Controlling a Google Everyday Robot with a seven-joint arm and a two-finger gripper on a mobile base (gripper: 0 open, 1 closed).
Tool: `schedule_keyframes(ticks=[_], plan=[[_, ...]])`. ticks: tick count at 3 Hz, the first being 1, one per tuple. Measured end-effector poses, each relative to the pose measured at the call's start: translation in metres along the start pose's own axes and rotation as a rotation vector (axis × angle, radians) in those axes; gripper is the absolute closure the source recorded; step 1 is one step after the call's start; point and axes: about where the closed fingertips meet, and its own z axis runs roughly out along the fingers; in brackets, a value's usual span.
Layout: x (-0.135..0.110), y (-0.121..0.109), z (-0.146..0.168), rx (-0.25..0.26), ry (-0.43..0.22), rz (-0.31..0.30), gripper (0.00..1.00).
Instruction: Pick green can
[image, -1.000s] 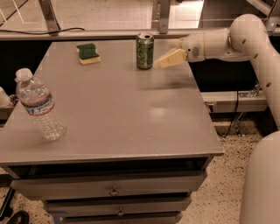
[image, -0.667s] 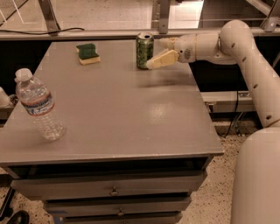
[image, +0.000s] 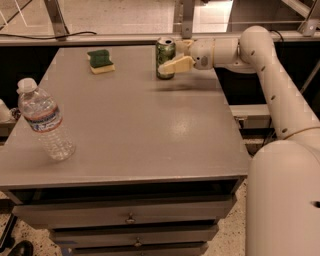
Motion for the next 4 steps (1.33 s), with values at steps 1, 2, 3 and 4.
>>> schedule_keyframes(ticks=[1,2,3,4], plan=[[-0.003,-0.005,0.005,0.001,-0.016,-0.018,0.39],[-0.008,-0.009,0.005,0.004,-0.023,-0.022,0.63],[-0.030,-0.003,0.004,-0.021,-0.037,0.008,0.87],[-0.063,0.017,0.005,-0.079,-0.015,0.063,1.00]])
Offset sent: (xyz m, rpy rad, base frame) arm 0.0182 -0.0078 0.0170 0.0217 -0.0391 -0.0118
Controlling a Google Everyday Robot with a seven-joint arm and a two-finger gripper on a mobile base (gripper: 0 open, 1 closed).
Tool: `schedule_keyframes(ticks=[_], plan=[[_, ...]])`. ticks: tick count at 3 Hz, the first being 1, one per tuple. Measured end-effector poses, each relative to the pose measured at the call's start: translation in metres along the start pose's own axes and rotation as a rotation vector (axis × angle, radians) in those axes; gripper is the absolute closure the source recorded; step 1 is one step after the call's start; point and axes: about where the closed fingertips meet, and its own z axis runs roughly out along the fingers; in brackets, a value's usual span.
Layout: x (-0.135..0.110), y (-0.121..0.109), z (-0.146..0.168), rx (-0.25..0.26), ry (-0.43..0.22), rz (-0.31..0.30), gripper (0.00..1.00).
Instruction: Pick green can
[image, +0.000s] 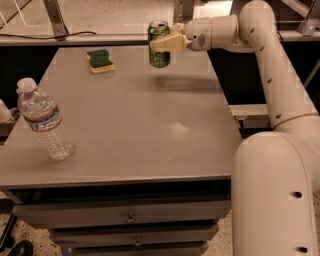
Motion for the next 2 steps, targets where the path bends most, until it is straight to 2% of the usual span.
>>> schedule_keyframes(ticks=[1,2], plan=[[-0.0294,0.0309,-0.0013,-0.068,0.036,0.113,1.00],[-0.0286,0.0317,0.0016,-0.074,0.039,0.149,1.00]])
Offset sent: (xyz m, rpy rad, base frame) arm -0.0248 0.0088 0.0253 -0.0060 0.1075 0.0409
